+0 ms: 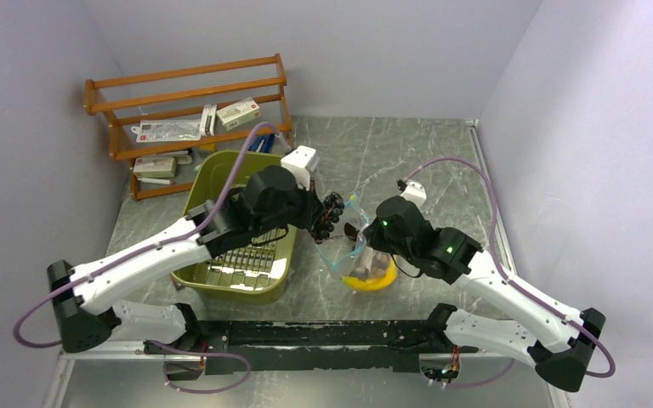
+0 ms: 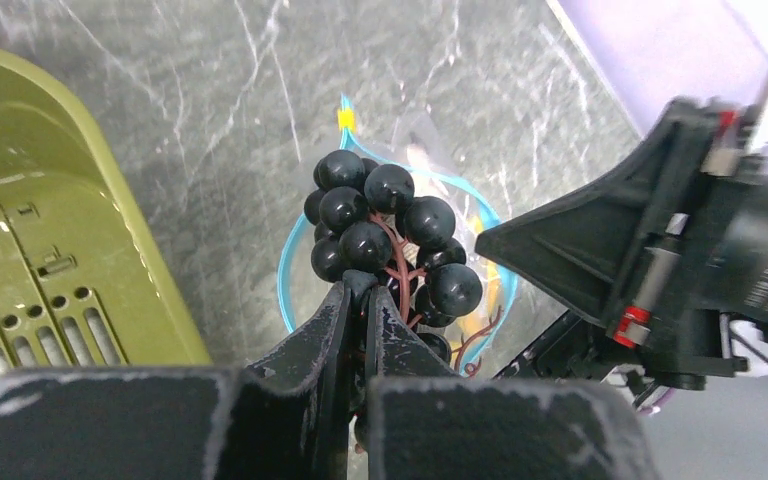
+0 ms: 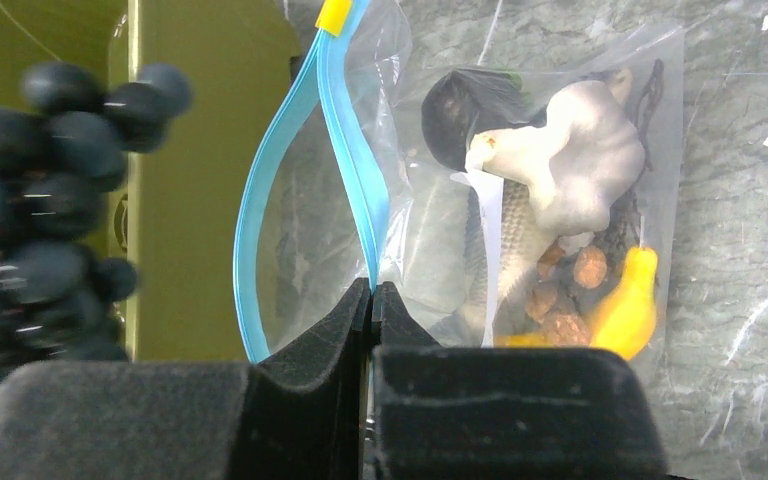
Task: Open the zip-top bag and remove the fake food
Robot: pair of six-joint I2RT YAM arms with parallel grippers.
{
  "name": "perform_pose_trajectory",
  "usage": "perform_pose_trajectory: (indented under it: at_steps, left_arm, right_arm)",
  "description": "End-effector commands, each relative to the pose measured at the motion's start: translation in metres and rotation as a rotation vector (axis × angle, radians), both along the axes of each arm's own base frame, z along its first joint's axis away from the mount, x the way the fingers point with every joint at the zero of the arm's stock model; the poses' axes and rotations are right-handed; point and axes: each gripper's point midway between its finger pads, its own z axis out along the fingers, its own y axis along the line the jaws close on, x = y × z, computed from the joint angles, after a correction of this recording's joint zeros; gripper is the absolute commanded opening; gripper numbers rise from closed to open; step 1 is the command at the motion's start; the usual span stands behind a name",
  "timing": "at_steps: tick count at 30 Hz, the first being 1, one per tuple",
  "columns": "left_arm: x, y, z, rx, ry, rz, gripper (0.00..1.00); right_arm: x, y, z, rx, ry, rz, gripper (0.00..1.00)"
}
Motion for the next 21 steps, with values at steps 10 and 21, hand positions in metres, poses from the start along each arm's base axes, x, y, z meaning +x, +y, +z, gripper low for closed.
perform_pose_trajectory:
  at_steps: [10, 21]
  left_arm:
    - [0.048, 0.107, 0.02, 0.176, -0.157, 0.448, 0.07]
    - [0.091, 0.177, -0.037, 0.148, 0.061, 0.583, 0.07]
  right_arm:
    - [-0.001, -0.005, -0.009, -0.025, 0.007, -0.014, 0.0]
    - [0.0, 0.001, -0.013, -0.025, 0.019, 0.001, 0.0]
